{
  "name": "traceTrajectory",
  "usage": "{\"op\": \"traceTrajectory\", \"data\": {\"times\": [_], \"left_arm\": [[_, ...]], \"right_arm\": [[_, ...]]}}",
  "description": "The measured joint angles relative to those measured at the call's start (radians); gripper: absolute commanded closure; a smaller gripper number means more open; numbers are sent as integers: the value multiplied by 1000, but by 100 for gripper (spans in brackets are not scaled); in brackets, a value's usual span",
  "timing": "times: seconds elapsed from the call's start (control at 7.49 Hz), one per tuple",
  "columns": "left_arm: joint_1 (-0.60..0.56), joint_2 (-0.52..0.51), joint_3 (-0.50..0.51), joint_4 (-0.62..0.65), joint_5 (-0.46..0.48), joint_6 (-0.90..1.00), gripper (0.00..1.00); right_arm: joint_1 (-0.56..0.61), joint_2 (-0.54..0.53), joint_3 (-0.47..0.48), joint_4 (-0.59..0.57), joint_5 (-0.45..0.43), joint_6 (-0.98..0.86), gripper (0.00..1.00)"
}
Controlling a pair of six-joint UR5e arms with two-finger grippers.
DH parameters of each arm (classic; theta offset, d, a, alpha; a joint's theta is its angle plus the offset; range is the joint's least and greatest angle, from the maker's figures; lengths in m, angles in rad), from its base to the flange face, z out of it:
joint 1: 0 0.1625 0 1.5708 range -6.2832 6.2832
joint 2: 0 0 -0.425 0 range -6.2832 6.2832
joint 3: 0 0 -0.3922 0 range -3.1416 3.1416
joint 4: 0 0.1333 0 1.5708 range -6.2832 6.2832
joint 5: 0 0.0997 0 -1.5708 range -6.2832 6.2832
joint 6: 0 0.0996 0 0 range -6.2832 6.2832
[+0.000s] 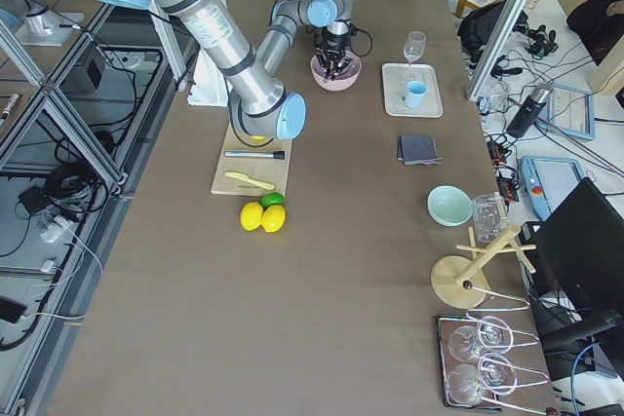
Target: Put ice in cup with scoop
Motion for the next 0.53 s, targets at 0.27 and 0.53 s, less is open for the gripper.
{"op": "traceTrajectory", "data": {"times": [0.27,0.53], "left_arm": [[4,0,3,3,2,2,2],[6,0,4,6,2,2,2]], "right_arm": [[0,-10,1,46,0,10,100],[0,-22,2,98,-4,40,100]]}}
